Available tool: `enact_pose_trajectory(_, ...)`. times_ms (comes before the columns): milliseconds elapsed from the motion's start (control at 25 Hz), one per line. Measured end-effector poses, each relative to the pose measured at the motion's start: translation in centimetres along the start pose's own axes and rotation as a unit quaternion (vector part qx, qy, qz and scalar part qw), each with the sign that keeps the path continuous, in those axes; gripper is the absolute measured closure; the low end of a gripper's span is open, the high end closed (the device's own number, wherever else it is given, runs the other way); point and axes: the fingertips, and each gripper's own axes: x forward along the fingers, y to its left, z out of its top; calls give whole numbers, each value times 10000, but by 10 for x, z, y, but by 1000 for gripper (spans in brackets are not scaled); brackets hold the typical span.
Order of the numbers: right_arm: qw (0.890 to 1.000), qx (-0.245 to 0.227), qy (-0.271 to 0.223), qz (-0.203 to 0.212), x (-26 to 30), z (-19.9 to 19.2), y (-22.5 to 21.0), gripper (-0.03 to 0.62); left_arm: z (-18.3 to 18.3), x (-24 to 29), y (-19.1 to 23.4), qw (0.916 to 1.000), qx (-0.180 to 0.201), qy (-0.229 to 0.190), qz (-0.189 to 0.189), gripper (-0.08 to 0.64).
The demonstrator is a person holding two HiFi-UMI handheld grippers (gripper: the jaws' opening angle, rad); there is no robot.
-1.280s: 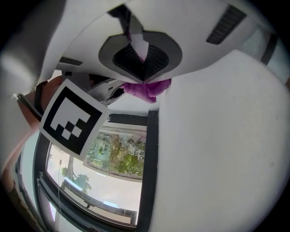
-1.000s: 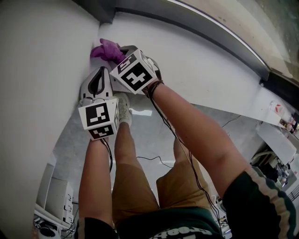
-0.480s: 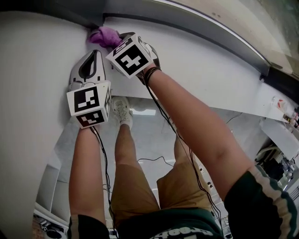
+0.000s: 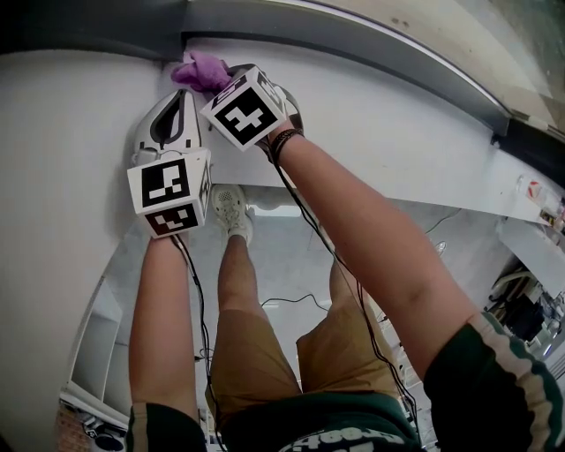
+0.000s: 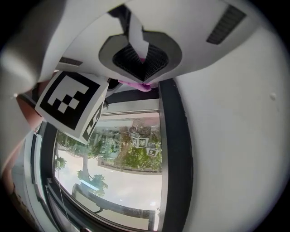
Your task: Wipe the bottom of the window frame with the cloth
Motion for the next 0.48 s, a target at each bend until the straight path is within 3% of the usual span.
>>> enact_pose_trajectory(200, 9999, 103, -14, -53, -16, -18, -15, 476, 6, 5, -22, 9999, 54, 16, -139, 551)
enact_pose_trajectory(480, 9994, 281, -92, -164, -41, -45, -41, 476, 18, 18, -74, 9979, 445, -34, -475, 551)
